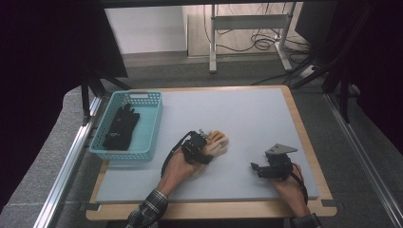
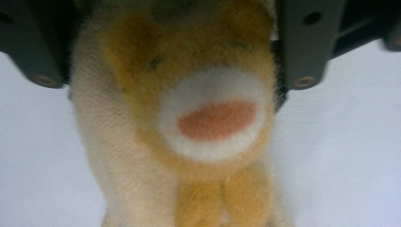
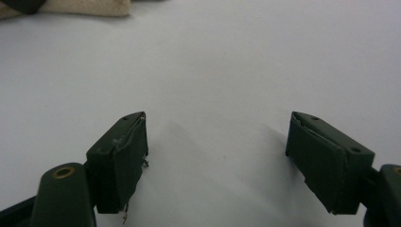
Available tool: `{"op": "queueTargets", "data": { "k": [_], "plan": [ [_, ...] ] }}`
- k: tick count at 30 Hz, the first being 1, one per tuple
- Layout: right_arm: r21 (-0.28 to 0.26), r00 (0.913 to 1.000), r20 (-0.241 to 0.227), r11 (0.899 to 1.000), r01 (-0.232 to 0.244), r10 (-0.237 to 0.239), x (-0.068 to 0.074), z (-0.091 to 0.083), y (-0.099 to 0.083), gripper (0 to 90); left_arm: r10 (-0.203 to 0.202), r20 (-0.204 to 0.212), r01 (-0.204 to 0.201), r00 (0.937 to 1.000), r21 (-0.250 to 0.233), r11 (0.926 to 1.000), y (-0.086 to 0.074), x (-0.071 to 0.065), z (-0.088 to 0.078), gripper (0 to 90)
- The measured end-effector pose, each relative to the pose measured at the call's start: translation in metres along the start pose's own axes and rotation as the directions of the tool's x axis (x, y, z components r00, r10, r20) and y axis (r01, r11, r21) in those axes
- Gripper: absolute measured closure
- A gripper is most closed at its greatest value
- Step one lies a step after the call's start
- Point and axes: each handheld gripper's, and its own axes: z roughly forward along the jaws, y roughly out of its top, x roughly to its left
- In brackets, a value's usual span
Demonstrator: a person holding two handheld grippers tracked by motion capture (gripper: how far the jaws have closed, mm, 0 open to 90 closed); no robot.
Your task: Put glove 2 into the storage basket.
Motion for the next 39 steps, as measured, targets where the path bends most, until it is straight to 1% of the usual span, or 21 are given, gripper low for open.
{"op": "queueTargets", "data": {
  "k": [1, 2, 4, 5, 6, 7, 11, 13, 17, 21, 23, 27, 31, 35, 39],
  "plan": [
    [0.000, 1.0000, 0.000, 1.000, 0.000, 0.000, 0.000, 0.000, 0.000, 21.0, -0.006, 0.005, 0.006, 1.0000, -0.003, 1.0000, 0.000, 0.002, 0.000, 43.9],
    [0.000, 1.0000, 0.000, 1.000, 0.000, 0.000, 0.000, 0.000, 0.000, 21.0, -0.016, 0.011, 0.016, 0.9998, -0.020, 0.9997, -0.001, 0.003, -0.001, 46.6],
    [0.000, 1.0000, 0.000, 1.000, 0.000, 0.000, 0.000, 0.000, 0.000, 21.0, -0.042, 0.053, 0.045, 0.9977, -0.059, 0.9973, -0.005, 0.008, -0.002, 52.5],
    [0.000, 1.0000, 0.000, 1.000, 0.000, 0.000, 0.000, 0.000, 0.000, 21.0, -0.053, 0.067, 0.058, 0.9963, -0.072, 0.9957, -0.006, 0.011, -0.004, 54.9],
    [0.000, 1.0000, 0.000, 1.000, -0.001, 0.001, 0.000, 0.000, 0.000, 21.0, -0.057, 0.068, 0.063, 0.9960, -0.091, 0.9939, -0.006, 0.013, -0.006, 58.2],
    [0.000, 1.0000, 0.000, 1.000, 0.000, 0.000, 0.000, 0.000, 0.000, 21.0, -0.054, 0.057, 0.060, 0.9969, -0.098, 0.9935, -0.006, 0.014, -0.009, 60.9],
    [0.000, 1.0000, 0.000, 1.000, 0.000, 0.000, 0.000, 0.000, 0.000, 21.0, -0.044, 0.027, 0.047, 0.9987, -0.105, 0.9934, -0.004, 0.015, -0.017, 66.1],
    [0.000, 1.0000, 0.000, 1.000, 0.000, 0.000, 0.000, 0.000, 0.000, 21.0, -0.036, 0.014, 0.038, 0.9992, -0.107, 0.9935, -0.003, 0.015, -0.020, 67.0],
    [0.000, 1.0000, 0.000, 1.000, 0.000, 0.000, 0.000, 0.000, 0.000, 21.0, -0.028, 0.003, 0.029, 0.9996, -0.111, 0.9934, 0.000, 0.015, -0.023, 67.3],
    [0.000, 1.0000, -0.001, 1.000, 0.000, 0.000, 0.000, 0.000, 0.000, 21.0, -0.030, -0.005, 0.029, 0.9995, -0.117, 0.9927, 0.003, 0.017, -0.030, 67.2],
    [0.000, 1.0000, 0.000, 1.000, 0.001, -0.001, 0.000, 0.000, 0.000, 21.0, -0.042, -0.006, 0.041, 0.9991, -0.129, 0.9909, 0.005, 0.019, -0.035, 67.1],
    [0.000, 1.0000, 0.001, 1.000, 0.001, -0.001, 0.000, 0.000, 0.000, 21.0, -0.057, -0.011, 0.055, 0.9983, -0.134, 0.9895, 0.007, 0.024, -0.046, 66.9],
    [0.000, 1.0000, 0.001, 1.000, 0.001, -0.001, 0.000, 0.000, 0.000, 21.0, -0.076, -0.026, 0.071, 0.9968, -0.139, 0.9878, 0.007, 0.031, -0.057, 66.7],
    [-0.001, 1.0000, 0.000, 1.000, 0.001, -0.001, 0.000, 0.000, 0.000, 21.0, -0.101, -0.042, 0.094, 0.9940, -0.142, 0.9853, 0.006, 0.042, -0.070, 66.7],
    [-0.001, 1.0000, 0.001, 1.000, 0.001, -0.001, 0.000, 0.000, 0.000, 21.0, -0.128, -0.055, 0.118, 0.9902, -0.155, 0.9807, 0.004, 0.053, -0.084, 66.5]
  ]
}}
